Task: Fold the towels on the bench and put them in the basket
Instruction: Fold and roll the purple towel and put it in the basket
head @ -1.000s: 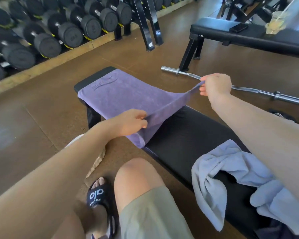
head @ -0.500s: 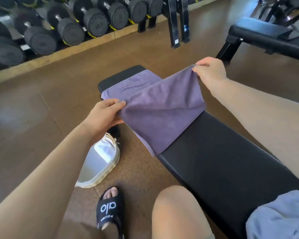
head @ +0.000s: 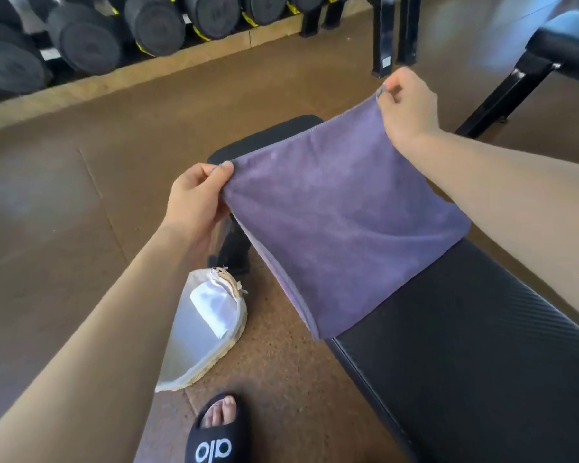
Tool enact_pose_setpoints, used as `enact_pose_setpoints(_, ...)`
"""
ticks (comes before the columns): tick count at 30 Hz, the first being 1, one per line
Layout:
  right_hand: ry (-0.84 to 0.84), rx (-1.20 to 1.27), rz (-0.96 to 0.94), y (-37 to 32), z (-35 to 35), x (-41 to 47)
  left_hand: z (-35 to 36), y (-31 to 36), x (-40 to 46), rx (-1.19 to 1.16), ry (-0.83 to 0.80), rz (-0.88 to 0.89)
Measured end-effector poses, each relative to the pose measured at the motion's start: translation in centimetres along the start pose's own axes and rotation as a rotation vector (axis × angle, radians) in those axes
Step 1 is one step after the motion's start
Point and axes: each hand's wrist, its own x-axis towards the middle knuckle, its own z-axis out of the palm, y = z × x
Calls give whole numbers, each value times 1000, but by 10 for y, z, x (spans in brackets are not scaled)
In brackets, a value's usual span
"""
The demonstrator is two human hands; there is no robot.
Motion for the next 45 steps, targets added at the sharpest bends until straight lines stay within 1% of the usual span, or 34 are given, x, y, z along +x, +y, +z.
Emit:
enact_pose_setpoints(2, -9, -40, -44, 2, 10, 10, -1, -10, 12, -22, 39, 3)
enact_pose_setpoints(4, -54, -65, -43, 5, 18, 19, -2, -23, 20, 4, 94, -15)
enact_pose_setpoints(7, -146, -86, 32, 14, 34, 24, -4, -41, 30, 72, 155, -32)
enact_pose_setpoints(10, -290, -167, 138, 25, 47, 14, -9, -48, 36, 173, 165, -58)
enact_pose_setpoints(11, -305, -174, 164, 29, 48, 10, -11, -49, 37, 204, 161, -63)
enact_pose_setpoints(14, -274, -111, 168, 36, 48, 5, -13, -48, 35, 229, 142, -52)
enact_pose_setpoints(18, -275, -140, 81, 36, 44, 2, -13, -44, 36, 213, 115, 19)
enact_pose_setpoints(23, -127, -57, 23, 30, 41, 1, -14, -36, 39, 149, 83, 148)
enact_pose_setpoints(26, -79, -74, -5, 27, 45, 8, -13, -35, 45, 124, 119, 162)
enact_pose_setpoints(29, -66, -92, -16, 23, 53, 14, -13, -39, 53, 140, 173, 155)
enact_pose_setpoints(31, -89, -107, -25, 21, 60, 15, -14, -45, 58, 171, 216, 147)
enact_pose_setpoints(33, -148, -156, -8, 23, 68, 16, -15, -51, 62, 214, 246, 141)
enact_pose_setpoints(35, -208, -251, 23, 28, 75, 15, -17, -57, 63, 237, 259, 117)
enact_pose_setpoints(37, -216, -294, 67, 33, 78, 13, -20, -59, 63, 247, 257, 71)
enact_pose_setpoints(41, -230, -317, 186, 35, 75, 12, -22, -59, 59, 207, 221, -78)
enact_pose_setpoints(45, -336, -316, 257, 43, 51, 3, -8, -53, 28, 227, 150, -218)
